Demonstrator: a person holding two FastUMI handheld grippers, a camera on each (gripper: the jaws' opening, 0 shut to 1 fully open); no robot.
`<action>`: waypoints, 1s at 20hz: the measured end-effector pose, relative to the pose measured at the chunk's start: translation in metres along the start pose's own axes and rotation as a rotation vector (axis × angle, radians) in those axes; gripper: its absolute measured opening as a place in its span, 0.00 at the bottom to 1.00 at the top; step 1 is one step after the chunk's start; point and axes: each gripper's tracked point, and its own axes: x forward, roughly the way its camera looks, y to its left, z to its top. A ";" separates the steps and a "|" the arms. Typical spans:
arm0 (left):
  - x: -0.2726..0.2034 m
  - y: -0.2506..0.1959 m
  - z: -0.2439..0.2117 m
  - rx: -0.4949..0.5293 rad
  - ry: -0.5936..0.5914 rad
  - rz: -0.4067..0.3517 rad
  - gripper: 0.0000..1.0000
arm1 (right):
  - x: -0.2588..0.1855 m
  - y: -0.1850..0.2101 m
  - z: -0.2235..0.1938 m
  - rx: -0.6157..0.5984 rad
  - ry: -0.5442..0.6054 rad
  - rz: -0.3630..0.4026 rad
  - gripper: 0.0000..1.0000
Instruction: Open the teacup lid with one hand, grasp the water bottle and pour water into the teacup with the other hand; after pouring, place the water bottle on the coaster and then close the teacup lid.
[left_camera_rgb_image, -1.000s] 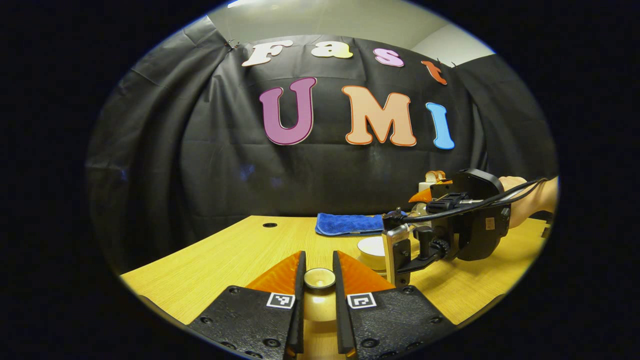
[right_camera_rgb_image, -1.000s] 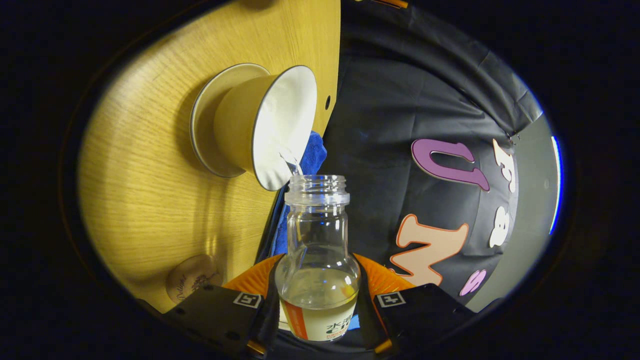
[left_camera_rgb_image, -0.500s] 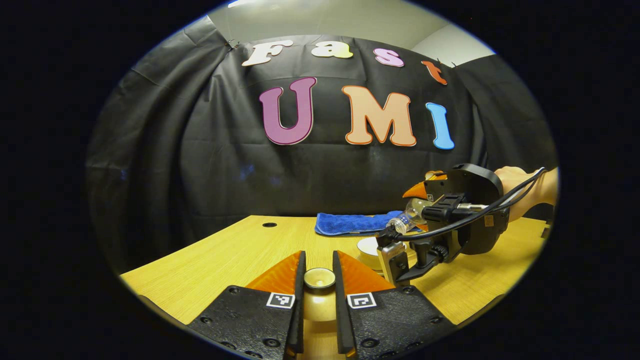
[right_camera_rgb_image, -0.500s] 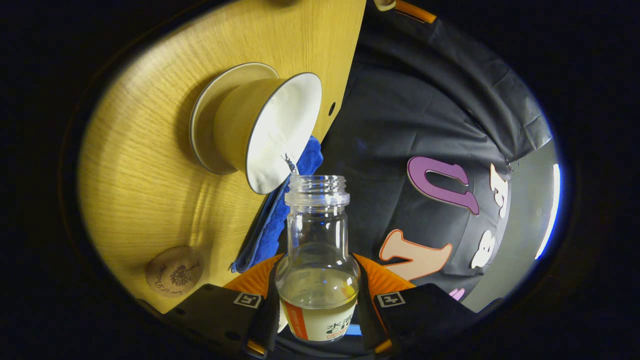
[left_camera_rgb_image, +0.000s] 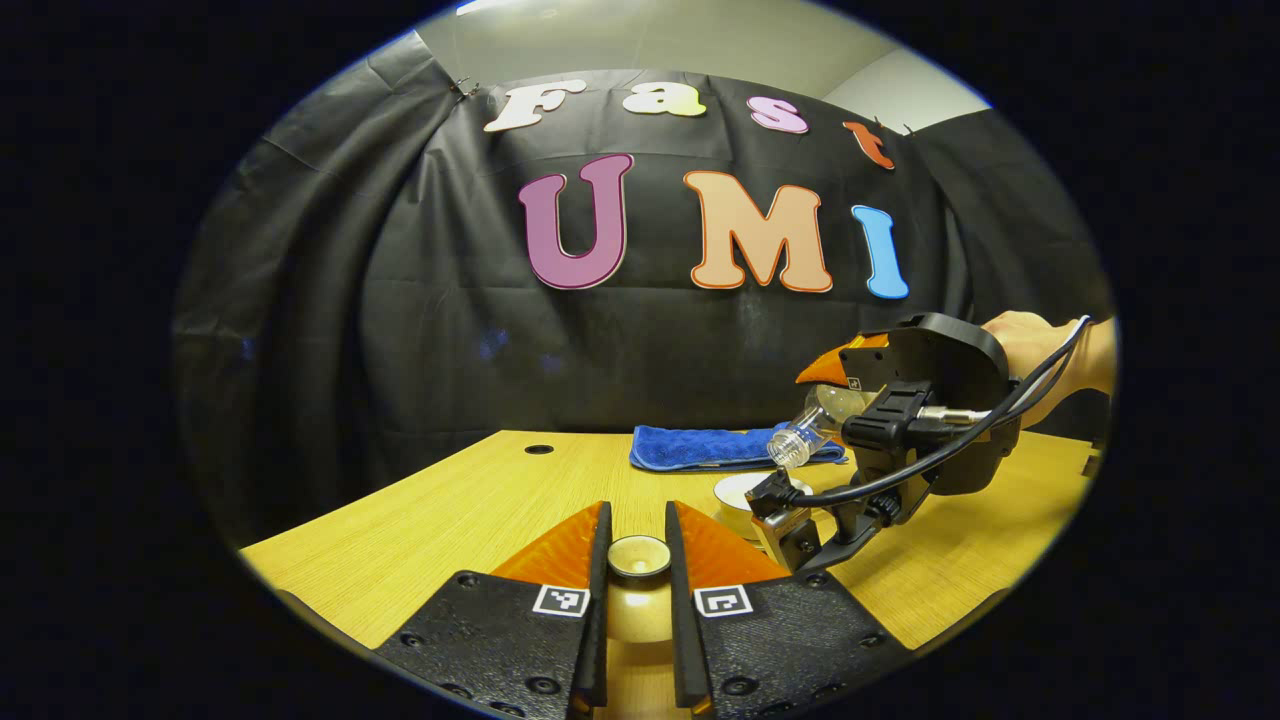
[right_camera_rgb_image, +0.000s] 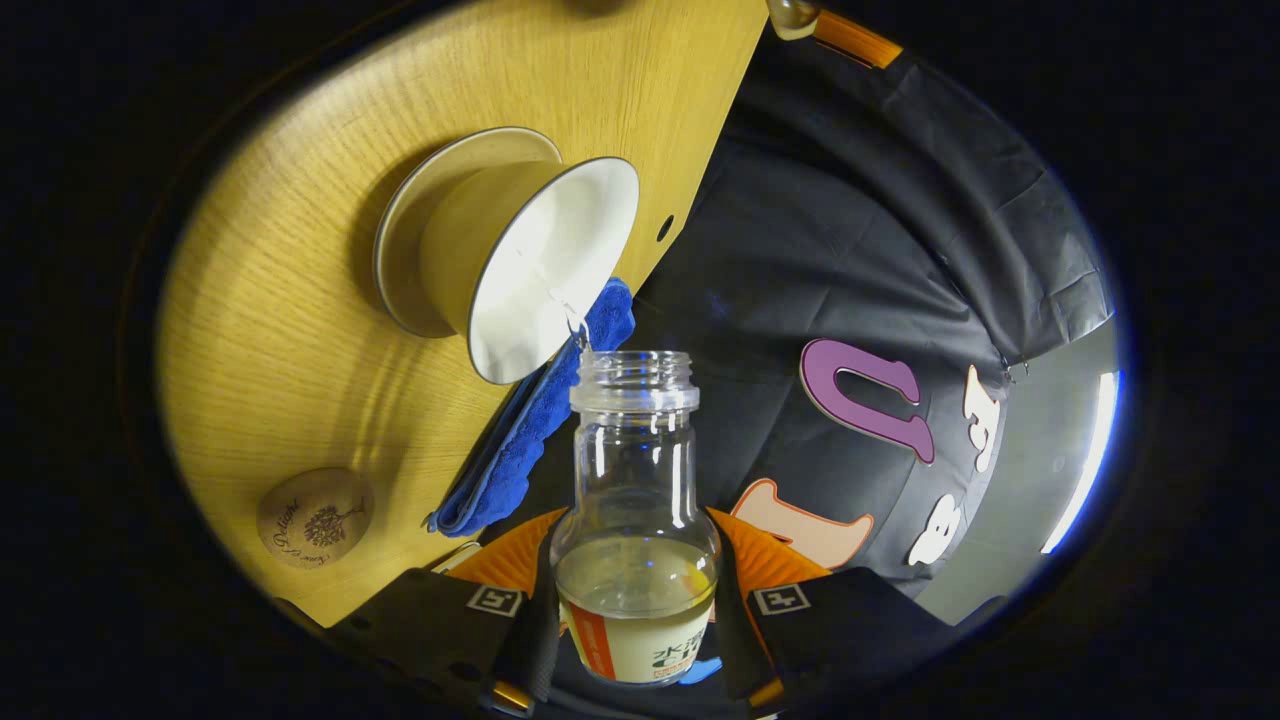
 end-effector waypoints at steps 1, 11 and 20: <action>0.000 0.000 -0.001 0.000 0.001 0.000 0.24 | 0.001 0.000 0.000 -0.003 0.003 -0.001 0.67; -0.001 0.001 0.000 -0.001 0.001 0.000 0.24 | 0.004 0.002 0.000 0.006 0.007 0.005 0.68; 0.000 0.000 0.000 0.000 0.000 0.002 0.24 | 0.003 0.011 0.003 0.192 0.010 0.079 0.70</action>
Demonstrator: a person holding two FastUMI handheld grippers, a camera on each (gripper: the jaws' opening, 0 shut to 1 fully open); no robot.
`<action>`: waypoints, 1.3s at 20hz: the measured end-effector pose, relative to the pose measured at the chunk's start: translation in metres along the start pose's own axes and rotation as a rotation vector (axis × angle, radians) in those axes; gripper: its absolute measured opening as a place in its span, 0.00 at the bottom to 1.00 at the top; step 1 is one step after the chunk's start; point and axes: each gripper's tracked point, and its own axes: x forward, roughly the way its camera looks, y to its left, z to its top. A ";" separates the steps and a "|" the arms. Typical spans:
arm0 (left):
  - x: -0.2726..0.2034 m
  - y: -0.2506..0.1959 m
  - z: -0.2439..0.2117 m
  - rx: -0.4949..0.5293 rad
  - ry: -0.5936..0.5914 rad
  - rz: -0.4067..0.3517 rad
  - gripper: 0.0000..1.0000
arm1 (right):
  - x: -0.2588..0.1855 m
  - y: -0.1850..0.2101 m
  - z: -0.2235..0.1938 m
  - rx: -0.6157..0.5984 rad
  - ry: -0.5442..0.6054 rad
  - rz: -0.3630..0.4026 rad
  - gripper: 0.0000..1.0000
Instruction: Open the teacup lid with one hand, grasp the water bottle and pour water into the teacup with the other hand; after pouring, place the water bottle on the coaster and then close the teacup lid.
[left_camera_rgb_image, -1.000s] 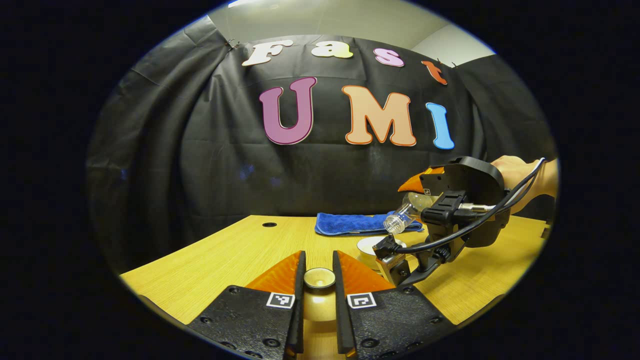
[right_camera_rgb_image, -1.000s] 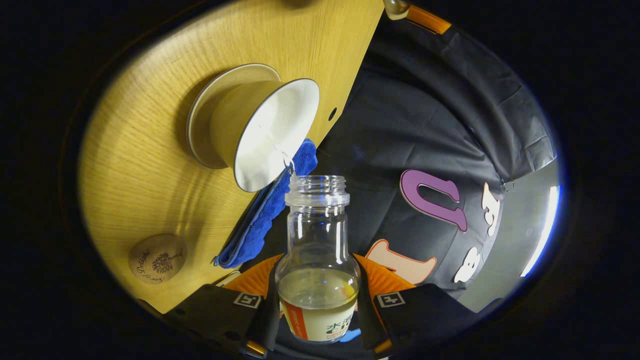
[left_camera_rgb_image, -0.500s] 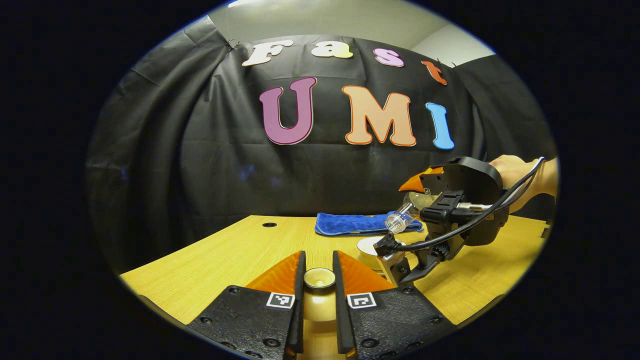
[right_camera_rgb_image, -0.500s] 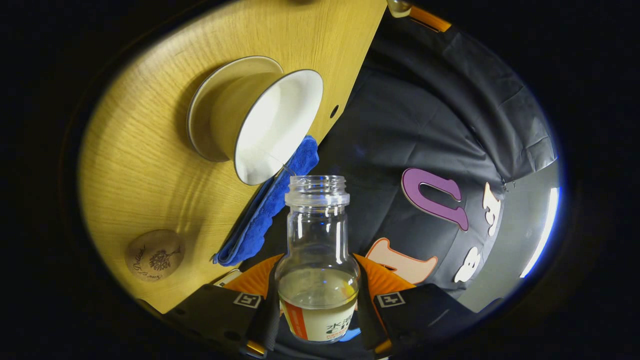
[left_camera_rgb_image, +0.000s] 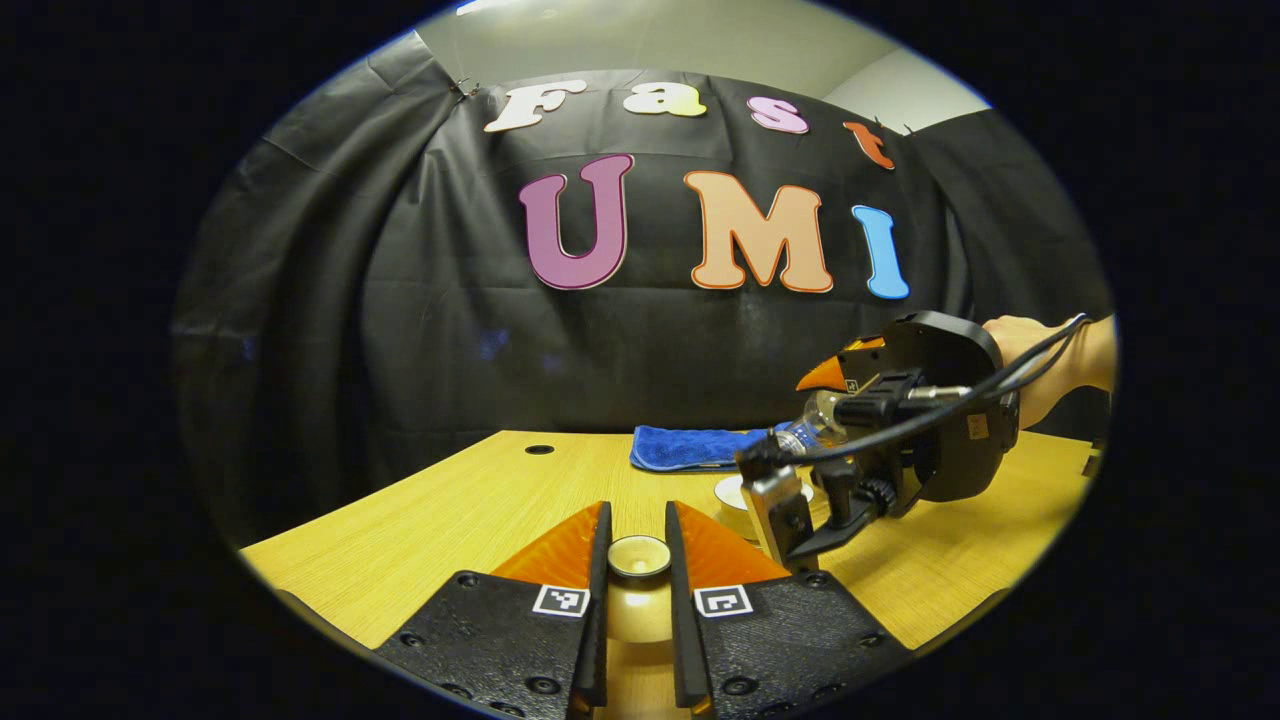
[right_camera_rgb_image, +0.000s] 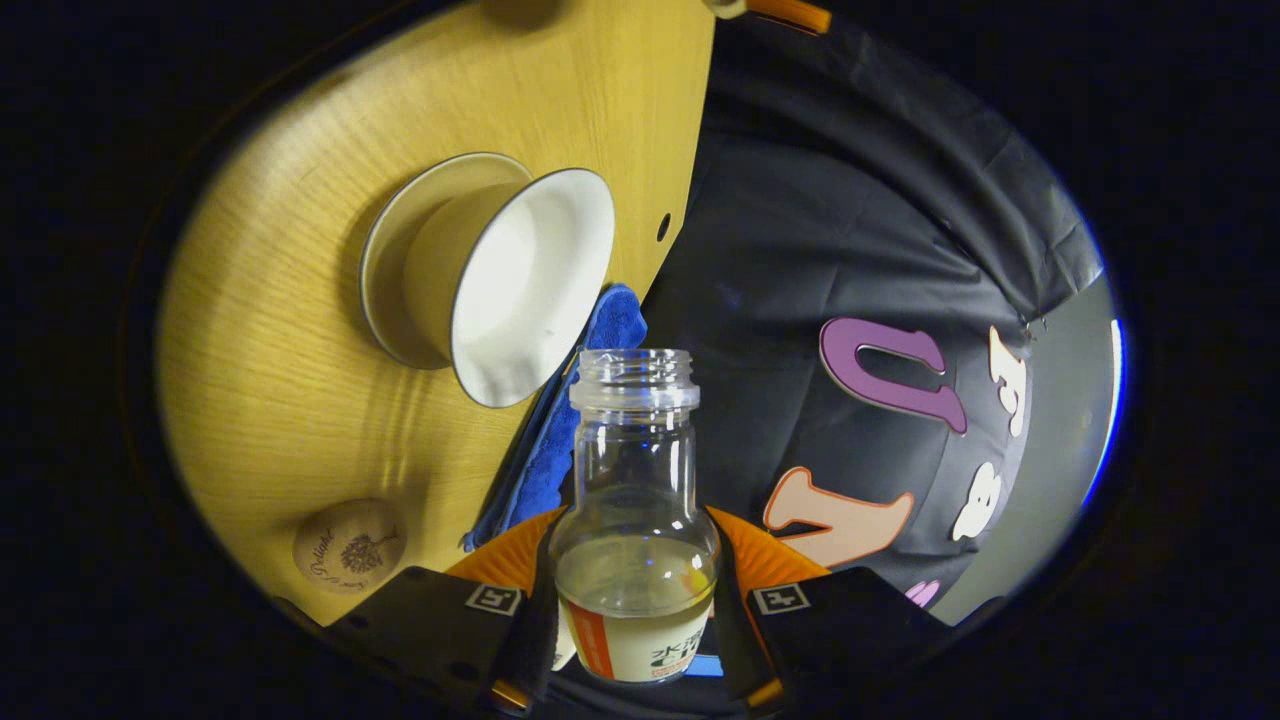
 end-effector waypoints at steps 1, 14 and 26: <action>0.000 0.000 0.000 0.001 0.000 0.000 0.24 | -0.001 -0.001 -0.001 0.051 0.001 0.013 0.70; 0.000 0.001 0.001 0.007 -0.003 0.003 0.23 | -0.032 -0.012 -0.029 1.034 -0.047 0.118 0.66; -0.002 0.002 0.001 0.004 -0.003 0.011 0.23 | -0.032 0.022 -0.106 1.850 0.007 0.004 0.71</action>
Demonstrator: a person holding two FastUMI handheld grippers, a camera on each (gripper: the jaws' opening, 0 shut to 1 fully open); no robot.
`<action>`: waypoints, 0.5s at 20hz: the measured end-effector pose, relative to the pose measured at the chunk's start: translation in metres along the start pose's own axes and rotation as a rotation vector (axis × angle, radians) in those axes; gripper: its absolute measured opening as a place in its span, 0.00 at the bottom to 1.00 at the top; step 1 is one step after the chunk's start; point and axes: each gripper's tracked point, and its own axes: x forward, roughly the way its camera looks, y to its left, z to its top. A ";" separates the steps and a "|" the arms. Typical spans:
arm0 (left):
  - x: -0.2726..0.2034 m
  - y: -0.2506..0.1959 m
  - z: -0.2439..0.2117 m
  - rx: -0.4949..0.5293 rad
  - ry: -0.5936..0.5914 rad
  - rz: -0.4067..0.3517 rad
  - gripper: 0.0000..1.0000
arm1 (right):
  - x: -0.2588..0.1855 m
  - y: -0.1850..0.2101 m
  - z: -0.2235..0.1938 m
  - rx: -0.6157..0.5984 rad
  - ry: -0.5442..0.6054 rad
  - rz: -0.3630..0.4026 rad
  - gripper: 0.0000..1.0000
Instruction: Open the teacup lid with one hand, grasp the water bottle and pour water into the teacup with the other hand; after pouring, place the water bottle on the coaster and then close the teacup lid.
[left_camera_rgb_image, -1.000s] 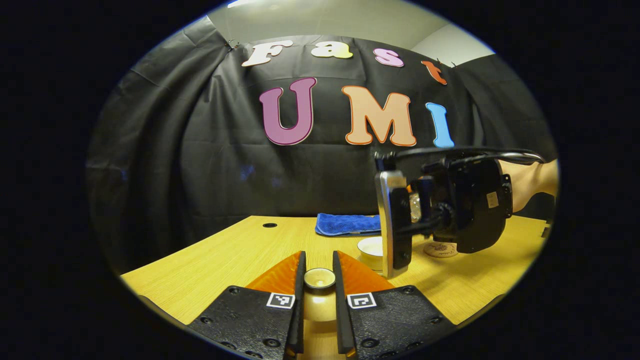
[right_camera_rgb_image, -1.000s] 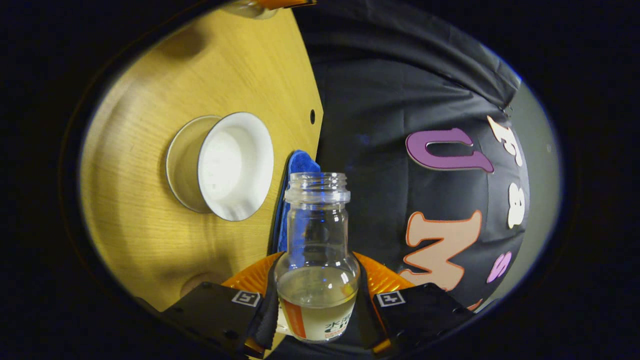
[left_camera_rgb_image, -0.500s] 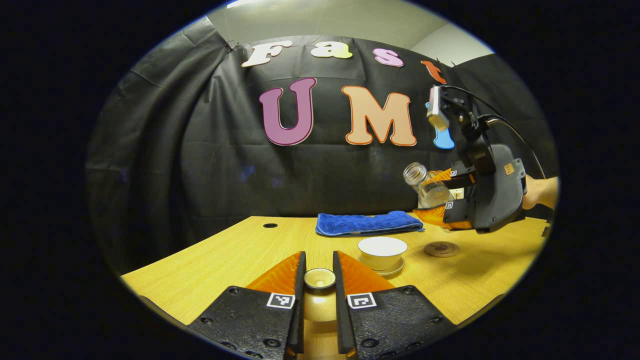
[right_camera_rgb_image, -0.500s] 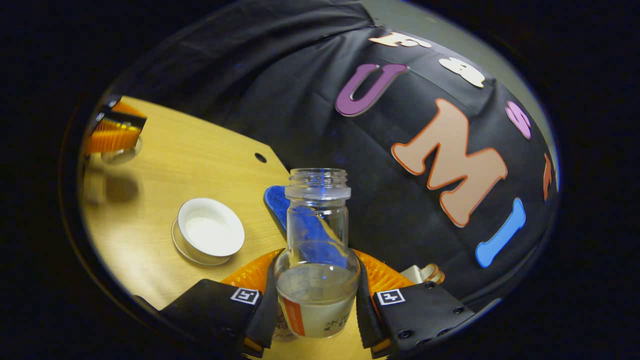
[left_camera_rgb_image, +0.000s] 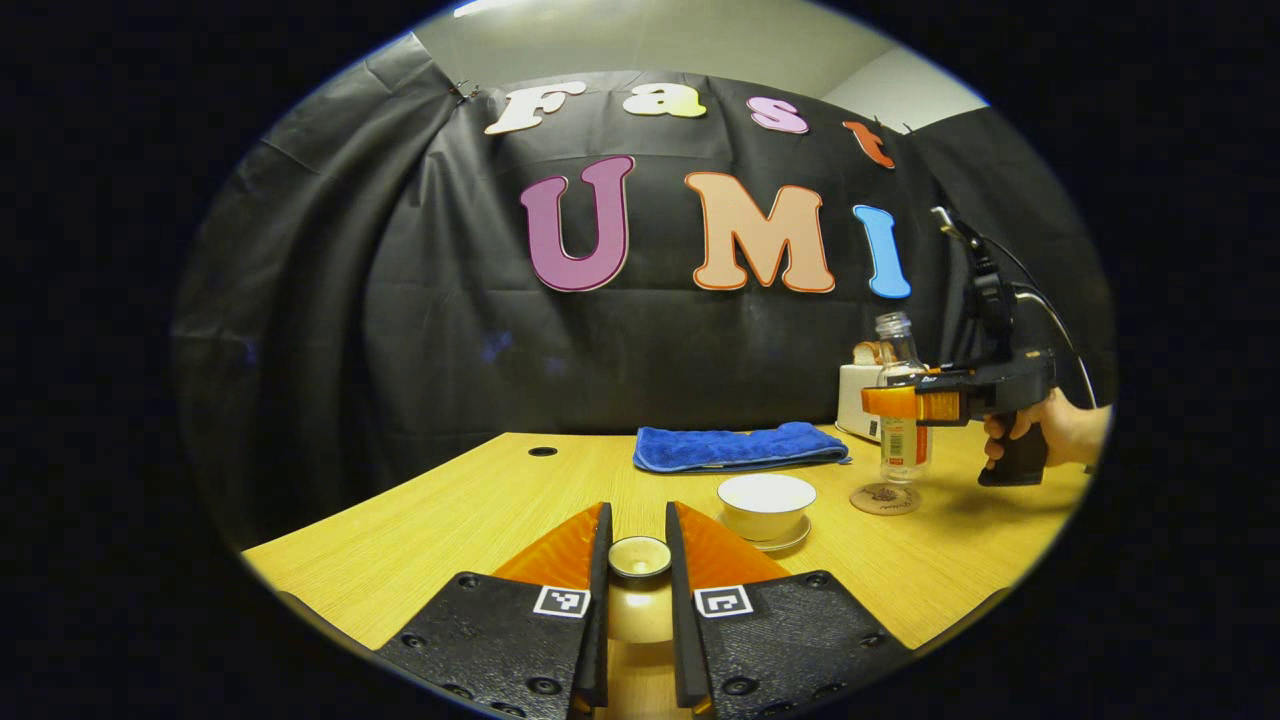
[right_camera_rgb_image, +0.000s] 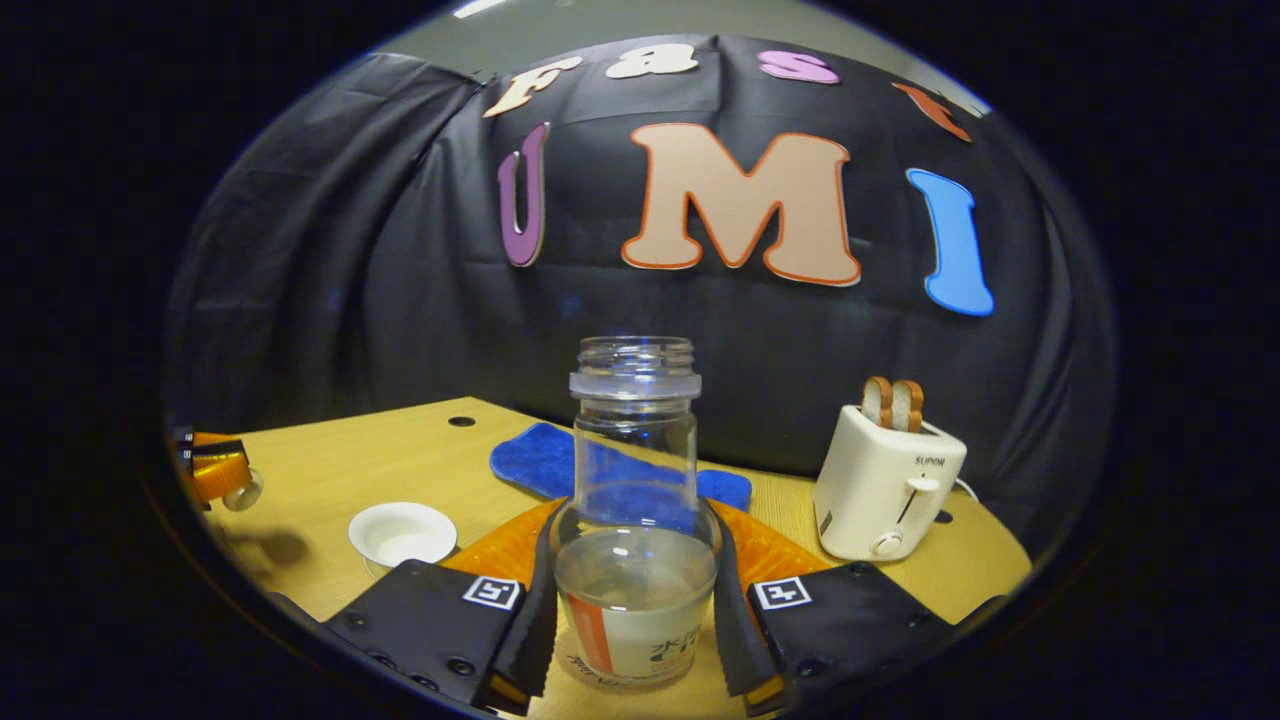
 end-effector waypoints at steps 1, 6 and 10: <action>0.000 0.000 0.000 0.000 0.001 0.000 0.23 | 0.002 -0.003 -0.004 0.040 -0.006 -0.011 0.71; 0.000 0.000 0.000 0.000 0.000 0.002 0.23 | 0.002 -0.010 -0.012 0.105 -0.059 -0.049 0.69; 0.001 0.000 0.001 0.000 0.000 0.002 0.22 | -0.003 -0.003 -0.017 0.044 -0.081 -0.058 0.70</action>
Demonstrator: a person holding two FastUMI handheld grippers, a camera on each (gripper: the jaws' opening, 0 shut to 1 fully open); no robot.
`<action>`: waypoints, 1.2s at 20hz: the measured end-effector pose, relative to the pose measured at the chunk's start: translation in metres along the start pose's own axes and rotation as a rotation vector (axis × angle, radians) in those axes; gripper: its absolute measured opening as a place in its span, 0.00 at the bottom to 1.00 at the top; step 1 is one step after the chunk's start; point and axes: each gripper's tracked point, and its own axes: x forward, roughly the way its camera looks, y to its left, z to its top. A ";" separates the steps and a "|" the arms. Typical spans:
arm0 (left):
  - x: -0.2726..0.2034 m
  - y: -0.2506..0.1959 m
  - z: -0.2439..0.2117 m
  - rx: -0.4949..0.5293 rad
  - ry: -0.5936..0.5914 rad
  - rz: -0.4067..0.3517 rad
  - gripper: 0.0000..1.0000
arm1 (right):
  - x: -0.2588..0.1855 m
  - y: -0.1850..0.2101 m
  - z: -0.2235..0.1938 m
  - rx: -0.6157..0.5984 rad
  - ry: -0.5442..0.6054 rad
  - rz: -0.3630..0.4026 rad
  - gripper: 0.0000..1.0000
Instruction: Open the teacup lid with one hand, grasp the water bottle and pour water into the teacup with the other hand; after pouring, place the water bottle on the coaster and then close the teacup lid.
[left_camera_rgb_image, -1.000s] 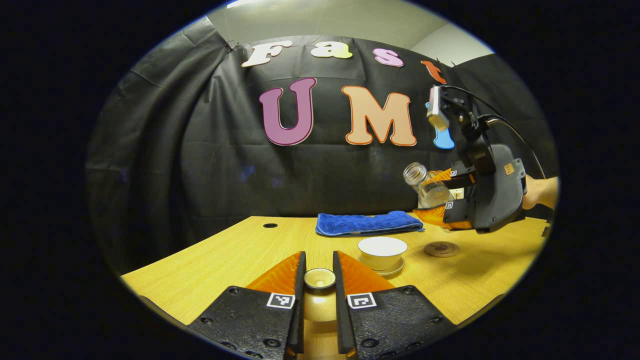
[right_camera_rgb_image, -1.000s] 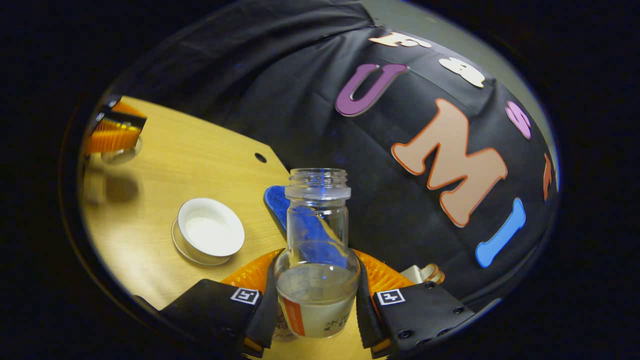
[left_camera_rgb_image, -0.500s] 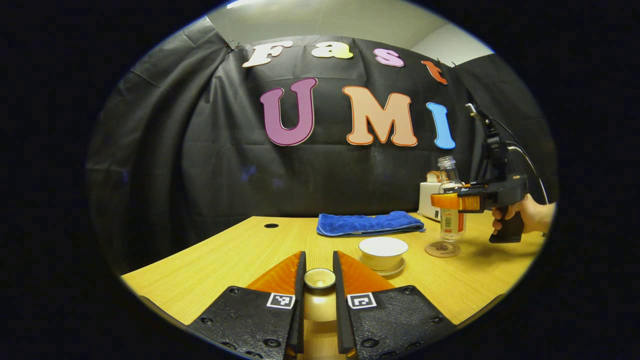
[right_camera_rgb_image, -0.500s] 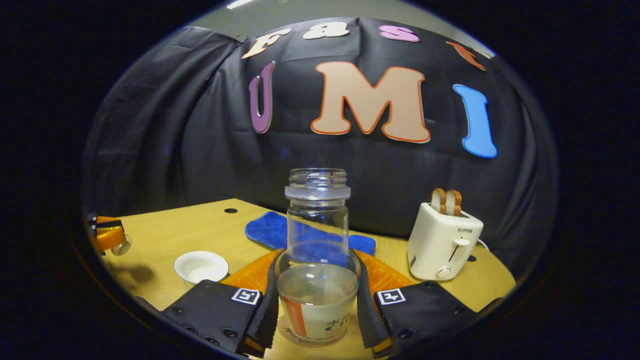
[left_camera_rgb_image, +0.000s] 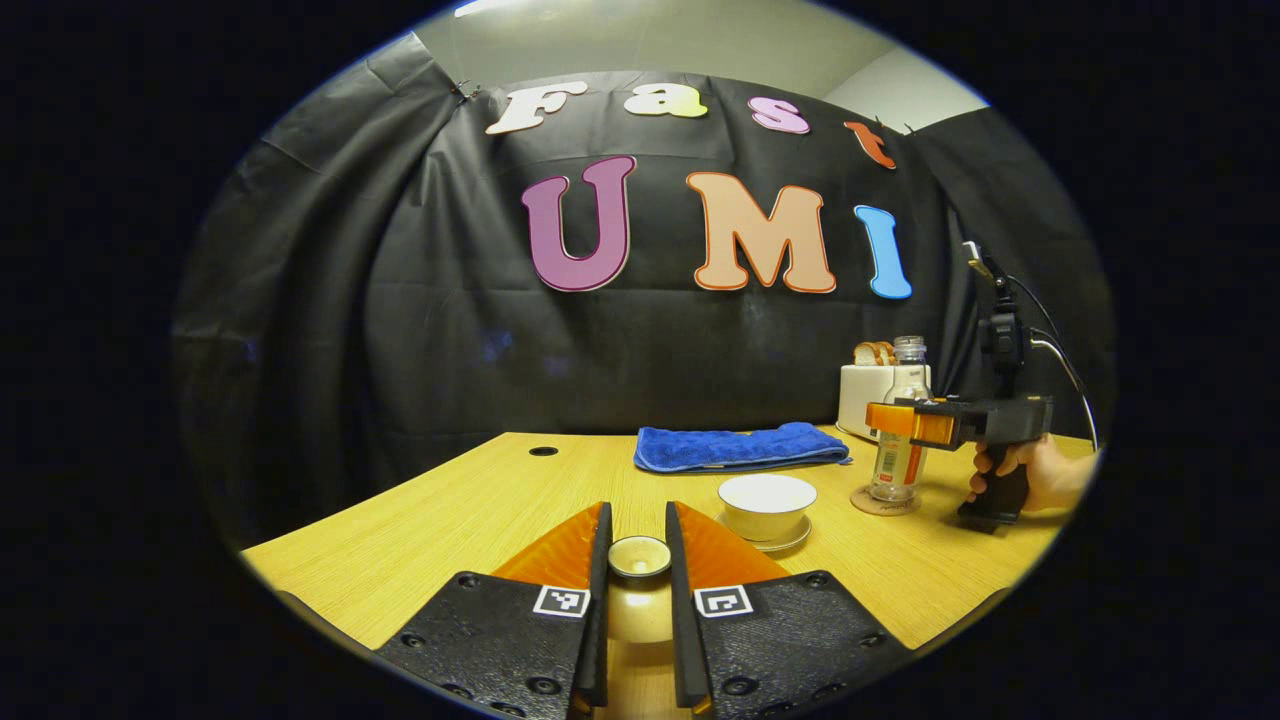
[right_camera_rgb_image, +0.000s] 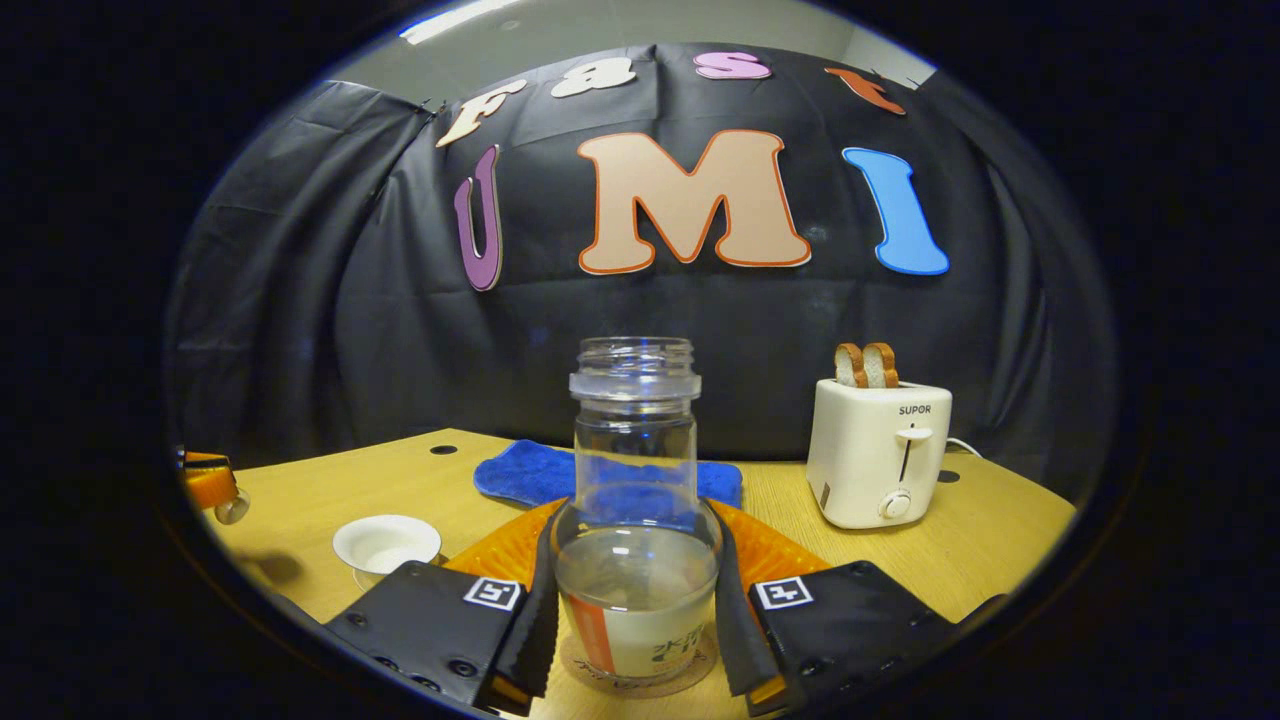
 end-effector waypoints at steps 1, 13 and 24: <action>-0.001 0.000 -0.001 0.000 0.000 0.000 0.23 | -0.001 0.001 0.000 -0.009 -0.013 -0.005 0.71; -0.001 0.001 0.000 0.001 -0.001 0.009 0.24 | -0.006 -0.007 -0.009 0.032 -0.034 -0.055 0.77; -0.001 0.003 0.000 0.001 0.000 0.015 0.23 | -0.028 -0.015 -0.007 0.029 -0.035 -0.154 0.99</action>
